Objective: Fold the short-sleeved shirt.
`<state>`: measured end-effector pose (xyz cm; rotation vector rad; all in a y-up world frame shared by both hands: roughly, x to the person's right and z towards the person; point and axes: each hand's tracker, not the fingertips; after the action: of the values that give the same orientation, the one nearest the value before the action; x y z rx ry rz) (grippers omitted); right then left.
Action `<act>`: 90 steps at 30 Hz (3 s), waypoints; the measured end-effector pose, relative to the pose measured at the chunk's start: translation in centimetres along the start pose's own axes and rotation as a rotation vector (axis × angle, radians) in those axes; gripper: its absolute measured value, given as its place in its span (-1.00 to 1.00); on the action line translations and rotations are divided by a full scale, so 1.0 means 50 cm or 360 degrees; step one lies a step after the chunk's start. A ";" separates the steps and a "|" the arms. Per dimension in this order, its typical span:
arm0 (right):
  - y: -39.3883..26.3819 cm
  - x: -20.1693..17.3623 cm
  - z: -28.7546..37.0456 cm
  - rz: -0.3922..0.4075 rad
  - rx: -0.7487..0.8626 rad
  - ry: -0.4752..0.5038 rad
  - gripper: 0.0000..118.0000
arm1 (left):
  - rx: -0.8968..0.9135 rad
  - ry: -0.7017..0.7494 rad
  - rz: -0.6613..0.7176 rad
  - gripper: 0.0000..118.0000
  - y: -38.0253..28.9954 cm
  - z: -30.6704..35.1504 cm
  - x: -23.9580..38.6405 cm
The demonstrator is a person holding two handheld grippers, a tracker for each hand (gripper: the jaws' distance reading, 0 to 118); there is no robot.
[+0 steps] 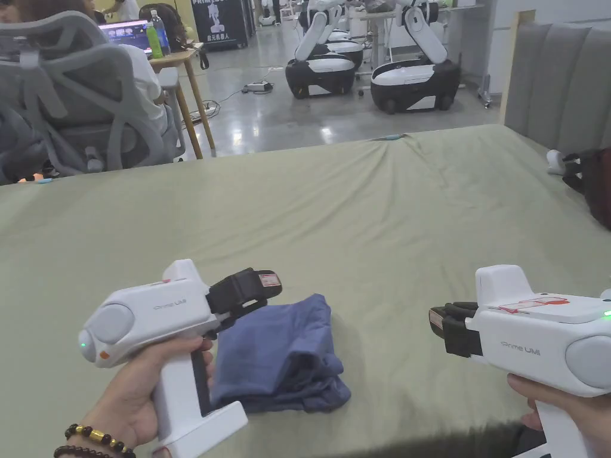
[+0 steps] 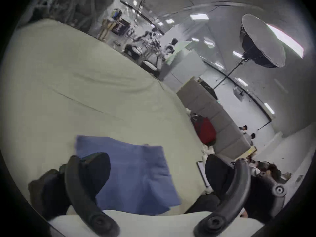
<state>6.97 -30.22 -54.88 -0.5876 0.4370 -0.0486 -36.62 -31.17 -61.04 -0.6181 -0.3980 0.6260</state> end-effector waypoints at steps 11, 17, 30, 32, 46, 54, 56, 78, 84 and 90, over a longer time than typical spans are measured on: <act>0.005 -0.003 -0.005 0.0024 0.0008 -0.0029 -1.00 | -0.0288 -0.0076 0.0097 -1.00 -0.050 -0.090 -0.025; -0.005 0.014 0.021 0.0019 0.0018 -0.0073 -1.00 | -0.0479 0.0055 -0.0159 -1.00 -0.127 -0.231 0.043; 0.057 -0.103 -0.078 0.0100 0.0024 0.0185 -1.00 | -0.0110 -0.0045 -0.0050 -1.00 -0.040 -0.034 0.002; 0.069 -0.133 -0.139 0.0017 0.0013 0.0331 -1.00 | -0.0058 0.0002 -0.0025 -1.00 -0.036 0.018 -0.022; -0.030 -0.131 -0.370 -0.0099 -0.0349 0.0290 -0.99 | -0.0180 0.0145 0.0100 0.97 -0.065 -0.005 -0.146; -0.039 -0.115 -0.363 -0.0148 -0.0317 0.0306 -0.99 | -0.0293 0.0196 0.0035 -0.10 -0.090 -0.138 -0.101; -0.037 -0.117 -0.362 -0.0159 -0.0316 0.0323 -0.99 | -0.0322 0.0068 0.0178 -0.33 -0.079 -0.122 -0.116; 0.123 -0.554 -0.444 0.0409 -0.0085 0.0522 -0.98 | -0.0265 0.0314 0.0140 -0.42 0.252 0.428 -0.668; 0.094 -0.634 -0.536 0.0452 -0.0148 0.0613 -0.98 | -0.0185 0.0340 0.0274 -0.40 0.265 0.492 -0.815; 0.093 -0.654 -0.544 0.0540 -0.0171 0.0647 -0.98 | -0.0008 0.0335 0.0151 0.66 0.245 0.488 -0.780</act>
<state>-34.29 -35.18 -65.03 -0.6028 0.9340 0.1838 -83.48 -38.48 -56.85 -0.7035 -0.1744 0.6429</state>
